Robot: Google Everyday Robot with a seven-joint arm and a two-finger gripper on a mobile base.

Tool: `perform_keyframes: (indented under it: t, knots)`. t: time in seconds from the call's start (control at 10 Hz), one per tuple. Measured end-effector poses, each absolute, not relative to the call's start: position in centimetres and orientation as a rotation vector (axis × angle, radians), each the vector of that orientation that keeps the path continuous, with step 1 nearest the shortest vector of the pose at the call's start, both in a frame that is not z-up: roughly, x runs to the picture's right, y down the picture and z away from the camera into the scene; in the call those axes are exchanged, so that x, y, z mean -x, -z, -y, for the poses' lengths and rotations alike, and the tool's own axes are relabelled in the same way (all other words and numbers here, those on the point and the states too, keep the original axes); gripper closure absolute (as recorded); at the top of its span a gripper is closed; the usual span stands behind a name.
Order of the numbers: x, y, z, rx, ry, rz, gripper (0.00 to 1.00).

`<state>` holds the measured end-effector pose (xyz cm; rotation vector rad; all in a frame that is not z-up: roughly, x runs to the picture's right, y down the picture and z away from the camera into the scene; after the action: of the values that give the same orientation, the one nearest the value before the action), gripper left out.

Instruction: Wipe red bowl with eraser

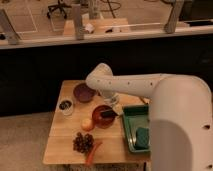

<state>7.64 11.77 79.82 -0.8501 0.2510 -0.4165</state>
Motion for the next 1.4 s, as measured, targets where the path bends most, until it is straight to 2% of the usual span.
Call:
perform_keyframes:
  t: [0.3, 0.7, 1.4]
  knots:
    - [-5.8, -80.5, -10.8, 0.832, 0.415, -0.249, 1.0]
    - [-2.4, -80.2, -11.7, 0.824, 0.46, -0.219, 1.0]
    - [-4.1, -77.5, -13.8, 0.827, 0.477, -0.187, 1.0]
